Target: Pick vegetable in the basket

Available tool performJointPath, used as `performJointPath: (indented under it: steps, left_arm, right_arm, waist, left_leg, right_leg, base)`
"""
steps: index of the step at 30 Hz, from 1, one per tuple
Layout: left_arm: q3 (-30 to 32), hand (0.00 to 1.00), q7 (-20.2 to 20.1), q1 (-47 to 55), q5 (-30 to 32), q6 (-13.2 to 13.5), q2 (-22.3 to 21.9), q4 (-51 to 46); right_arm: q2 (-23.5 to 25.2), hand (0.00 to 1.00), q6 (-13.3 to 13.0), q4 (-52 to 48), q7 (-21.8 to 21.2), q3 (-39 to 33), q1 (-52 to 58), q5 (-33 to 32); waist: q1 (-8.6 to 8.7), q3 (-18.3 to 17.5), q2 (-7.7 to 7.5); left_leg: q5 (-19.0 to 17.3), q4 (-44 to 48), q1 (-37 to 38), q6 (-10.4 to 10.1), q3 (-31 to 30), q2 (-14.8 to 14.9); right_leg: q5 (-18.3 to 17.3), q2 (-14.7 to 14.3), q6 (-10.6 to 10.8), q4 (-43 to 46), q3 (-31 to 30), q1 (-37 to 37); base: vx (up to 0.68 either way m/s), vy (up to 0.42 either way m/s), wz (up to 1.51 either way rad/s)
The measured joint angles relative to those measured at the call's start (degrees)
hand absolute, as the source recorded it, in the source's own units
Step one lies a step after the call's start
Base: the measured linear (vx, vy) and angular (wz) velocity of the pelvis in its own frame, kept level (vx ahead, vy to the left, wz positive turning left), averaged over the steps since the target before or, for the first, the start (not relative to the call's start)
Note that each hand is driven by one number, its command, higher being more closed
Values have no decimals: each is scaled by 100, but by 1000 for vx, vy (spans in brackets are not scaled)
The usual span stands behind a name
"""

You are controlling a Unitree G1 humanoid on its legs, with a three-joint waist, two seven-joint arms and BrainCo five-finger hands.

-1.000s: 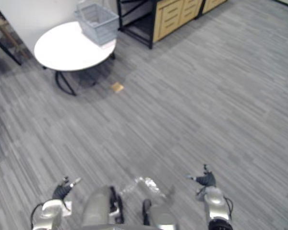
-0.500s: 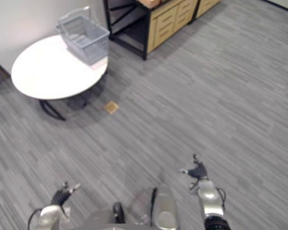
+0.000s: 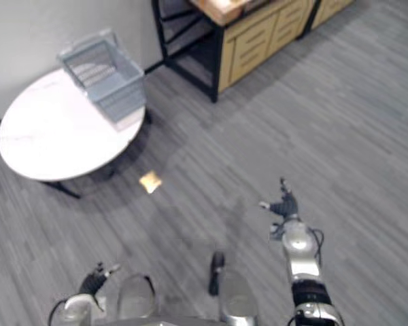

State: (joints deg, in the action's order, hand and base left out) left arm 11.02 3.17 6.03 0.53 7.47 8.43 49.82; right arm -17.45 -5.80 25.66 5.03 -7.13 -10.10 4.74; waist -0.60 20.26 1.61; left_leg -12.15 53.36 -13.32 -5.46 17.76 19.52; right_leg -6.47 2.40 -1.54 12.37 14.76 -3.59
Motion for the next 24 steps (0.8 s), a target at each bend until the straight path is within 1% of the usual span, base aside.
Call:
performJointPath:
  steps: [1,2,3,4,5,6,7,8,9,10,11,12,13,14,15,16,17,18,19,20,21,22,23,24]
  left_arm:
    - [-1,0,-2,0,-26,5,-5,-27]
    - [-1,0,-4,1,-35,10,-5,-67]
    - [-4,0,-7,-8,-36,18,-17,-67]
    - [-6,0,-7,-8,-36,18,-31,-64]
    - [-16,0,-7,-3,-34,9,-74,-34]
    - [-58,0,-14,10,-24,-6,-131,39]
    - [-87,0,-22,27,-8,-21,-166,72]
    - [-170,0,-33,67,55,-27,-180,176]
    - [-183,0,-48,9,77,-43,-159,251]
    - [-234,0,-100,3,93,-40,-135,262]
    - [-246,0,-95,-12,155,-47,-98,262]
    - [-261,0,-86,-16,224,-45,-77,259]
    - [-287,0,-64,-15,304,-45,-18,293]
    - [-289,0,-52,-17,309,-45,17,302]
    - [-289,0,-44,-23,309,-45,29,300]
    - [-367,0,-34,-32,308,-43,46,299]
    - [-454,0,-21,-28,310,-42,90,303]
    - [-553,0,-26,-38,312,-38,144,322]
    - [-606,0,-28,-54,314,-38,234,359]
    - [-666,0,-30,-43,329,-48,435,398]
    - [-666,0,-40,-37,448,-87,361,573]
    - [-687,0,-73,-1,501,-80,295,577]
    - [-749,0,-114,108,602,-48,185,579]
    - [-857,0,-130,112,721,-36,155,596]
  right_arm:
    - [-75,0,-5,-47,7,57,-69,20]
    - [-218,0,-13,-62,41,105,-225,166]
    - [-376,0,-13,-61,81,180,-344,220]
    - [-462,0,-12,-61,97,236,-396,227]
    - [-647,0,-12,-74,136,396,-503,345]
    - [-796,0,-12,-133,174,538,-558,441]
    - [-844,0,-11,-202,179,572,-544,479]
    - [-799,0,-13,-295,189,582,-511,653]
    - [-721,0,-9,-295,192,572,-498,671]
    - [-668,0,-10,-321,185,592,-491,847]
    - [-655,0,-11,-387,178,607,-488,903]
    - [-645,0,-10,-426,176,648,-508,914]
    - [-593,0,-10,-493,184,814,-577,1042]
    - [-550,0,-33,-548,180,946,-644,1106]
    - [-545,0,-57,-577,179,1006,-686,1109]
    - [-520,0,-74,-629,179,1032,-772,1112]
    - [-517,0,-76,-702,182,1037,-838,1112]
    - [-517,0,-82,-705,193,1018,-940,1113]
    - [-482,0,-74,-664,190,1040,-987,1113]
    - [-341,0,-72,-664,190,1052,-1025,1115]
    - [-347,0,-65,-587,194,1096,-1088,1130]
    - [-361,0,-44,-571,201,1178,-1075,1132]
    - [-440,0,-47,-569,200,1214,-1057,1150]
    - [-483,0,-51,-571,204,1211,-1057,1156]
  waist:
    - [-4,0,-2]
    - [-7,-7,-12]
    - [0,-23,-7]
    - [-1,-33,-4]
    - [-6,-68,18]
    - [-8,-156,76]
    - [-10,-223,113]
    - [-15,-364,90]
    - [13,-372,-76]
    - [37,-414,-188]
    - [77,-427,-198]
    - [81,-425,-188]
    - [84,-426,-160]
    - [97,-416,-116]
    - [102,-413,-85]
    - [157,-426,-25]
    - [218,-453,13]
    - [219,-472,-39]
    - [169,-485,-198]
    - [153,-533,-583]
    - [67,-507,-538]
    - [94,-593,-418]
    - [107,-657,-267]
    - [83,-742,72]
  left_leg:
    - [-20,-386,-95,26,187,-101]
    - [-11,-1267,-217,53,705,-298]
    - [79,-2070,-261,192,1381,-471]
    - [160,-2400,-255,318,1747,-554]
    - [372,-2935,-212,621,2432,-710]
    - [600,-3297,-161,957,2894,-895]
    - [778,-3512,-115,1141,2953,-1015]
    - [658,-3955,123,1837,2949,-1288]
    - [718,-4120,262,1819,2808,-1498]
    - [739,-4555,696,1800,2344,-1896]
    - [718,-4650,923,1767,2063,-2005]
    - [697,-4674,1055,1736,1902,-2017]
    - [684,-4710,1307,1698,1600,-1989]
    - [687,-4714,1505,1693,1361,-1901]
    - [687,-4722,1583,1690,1233,-1847]
    - [684,-4745,1673,1565,973,-1725]
    - [633,-4779,1711,1283,798,-1642]
    - [547,-4928,1851,880,659,-1585]
    - [541,-4924,1880,787,587,-1659]
    - [450,-4907,1972,516,414,-1835]
    - [337,-4877,2104,293,284,-1724]
    - [316,-4863,2095,197,295,-1577]
    - [170,-4693,2079,24,330,-1254]
    - [57,-4291,1896,26,331,-837]
  right_leg:
    - [-35,8,18,-106,56,127]
    - [-86,35,57,-309,208,380]
    - [-133,52,116,-522,402,634]
    - [-161,58,160,-610,522,748]
    - [-283,59,276,-695,826,936]
    - [-501,35,422,-637,1046,1088]
    - [-652,25,495,-498,1143,1139]
    - [-992,123,653,79,1355,1173]
    - [-1122,377,719,584,1473,1124]
    - [-870,945,671,2515,1603,684]
    - [-831,1159,545,3600,1274,299]
    - [-858,1168,509,4060,966,59]
    - [-931,1072,437,4429,416,-348]
    - [-976,990,353,4143,116,-618]
    - [-988,921,334,3855,-53,-747]
    - [-967,775,369,3104,-470,-1001]
    - [-873,666,488,2387,-844,-1154]
    - [-525,584,691,1208,-1242,-1217]
    - [-56,614,660,526,-1416,-1224]
    - [1315,718,610,-308,-1523,-1235]
    - [1311,635,529,129,-1393,-1342]
    - [1178,524,507,129,-1321,-1313]
    - [805,296,447,49,-1195,-1224]
    - [769,45,437,-204,-942,-1009]
  base:
    - [597,-182,28]
    - [618,-131,57]
    - [628,-109,64]
    - [540,-47,70]
    - [532,-22,72]
    - [533,-12,75]
    - [545,38,86]
    - [444,66,89]
    - [669,117,145]
    - [564,78,158]
    - [562,35,154]
    - [425,-61,134]
    - [506,-120,138]
    - [485,-148,135]
    - [466,-216,140]
    - [426,-286,132]
    - [498,-368,158]
    - [395,-334,115]
    - [387,-384,104]
    - [374,-469,63]
    - [355,-466,53]
    - [326,-402,16]
    - [328,-371,11]
    - [330,-355,10]
